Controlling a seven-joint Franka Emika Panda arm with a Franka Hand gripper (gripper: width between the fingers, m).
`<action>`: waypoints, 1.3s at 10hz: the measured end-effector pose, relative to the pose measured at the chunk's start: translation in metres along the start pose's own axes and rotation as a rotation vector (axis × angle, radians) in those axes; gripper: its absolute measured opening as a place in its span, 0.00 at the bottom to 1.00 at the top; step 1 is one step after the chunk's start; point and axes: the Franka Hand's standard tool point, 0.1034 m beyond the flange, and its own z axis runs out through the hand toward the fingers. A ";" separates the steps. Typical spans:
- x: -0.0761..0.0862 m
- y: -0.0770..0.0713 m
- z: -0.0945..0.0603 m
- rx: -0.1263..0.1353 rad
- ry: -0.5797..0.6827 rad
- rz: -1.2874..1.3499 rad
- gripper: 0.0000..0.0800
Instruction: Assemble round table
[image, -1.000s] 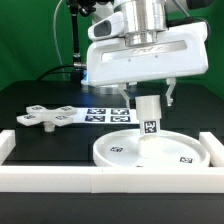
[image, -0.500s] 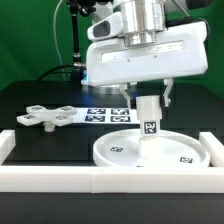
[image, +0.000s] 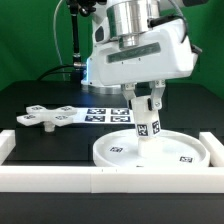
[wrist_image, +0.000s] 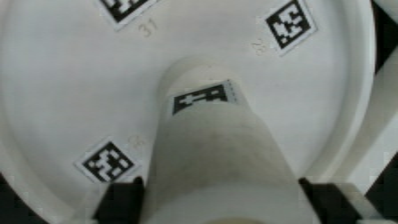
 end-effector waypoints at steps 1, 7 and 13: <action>-0.005 0.000 0.001 -0.004 -0.018 0.132 0.51; -0.009 -0.006 0.004 -0.026 -0.071 0.595 0.51; -0.013 -0.010 0.003 -0.050 -0.072 -0.054 0.81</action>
Offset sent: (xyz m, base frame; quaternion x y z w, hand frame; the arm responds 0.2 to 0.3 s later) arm 0.0100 0.0183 -0.0107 -0.0246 -0.0593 0.2970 0.9527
